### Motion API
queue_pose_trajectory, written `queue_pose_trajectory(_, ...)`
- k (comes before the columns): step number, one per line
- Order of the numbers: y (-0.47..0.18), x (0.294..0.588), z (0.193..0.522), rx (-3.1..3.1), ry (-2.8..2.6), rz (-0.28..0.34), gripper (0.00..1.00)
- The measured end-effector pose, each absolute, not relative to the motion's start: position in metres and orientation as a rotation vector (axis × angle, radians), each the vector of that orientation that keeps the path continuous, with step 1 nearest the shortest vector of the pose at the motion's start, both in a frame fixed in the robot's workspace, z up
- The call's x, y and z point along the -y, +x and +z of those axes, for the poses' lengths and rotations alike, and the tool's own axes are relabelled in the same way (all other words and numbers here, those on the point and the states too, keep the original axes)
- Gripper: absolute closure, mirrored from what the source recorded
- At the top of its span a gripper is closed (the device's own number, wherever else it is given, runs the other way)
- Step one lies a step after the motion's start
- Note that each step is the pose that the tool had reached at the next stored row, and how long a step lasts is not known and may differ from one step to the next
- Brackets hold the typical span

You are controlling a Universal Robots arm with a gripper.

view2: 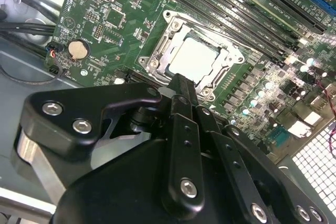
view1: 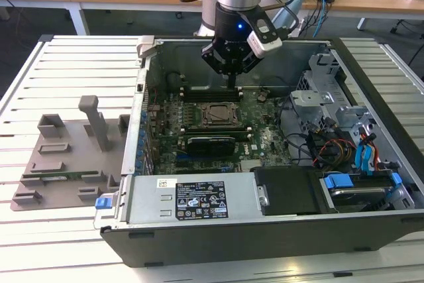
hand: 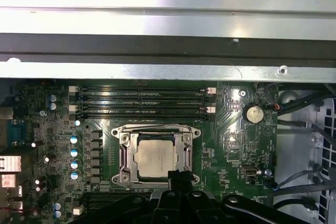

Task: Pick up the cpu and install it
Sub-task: 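Install the second cpu locking lever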

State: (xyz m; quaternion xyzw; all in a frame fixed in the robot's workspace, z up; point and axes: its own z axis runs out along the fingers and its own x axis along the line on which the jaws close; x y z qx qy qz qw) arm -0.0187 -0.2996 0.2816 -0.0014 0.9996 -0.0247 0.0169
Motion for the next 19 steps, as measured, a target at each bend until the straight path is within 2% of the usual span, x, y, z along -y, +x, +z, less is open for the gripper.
queue_pose_trajectory(9, -0.019, 0.319, 0.281, -3.107, -0.004, -0.077, 0.89)
queue_pose_trajectory(19, -0.019, 0.325, 0.280, -3.107, -0.004, -0.077, 0.89)
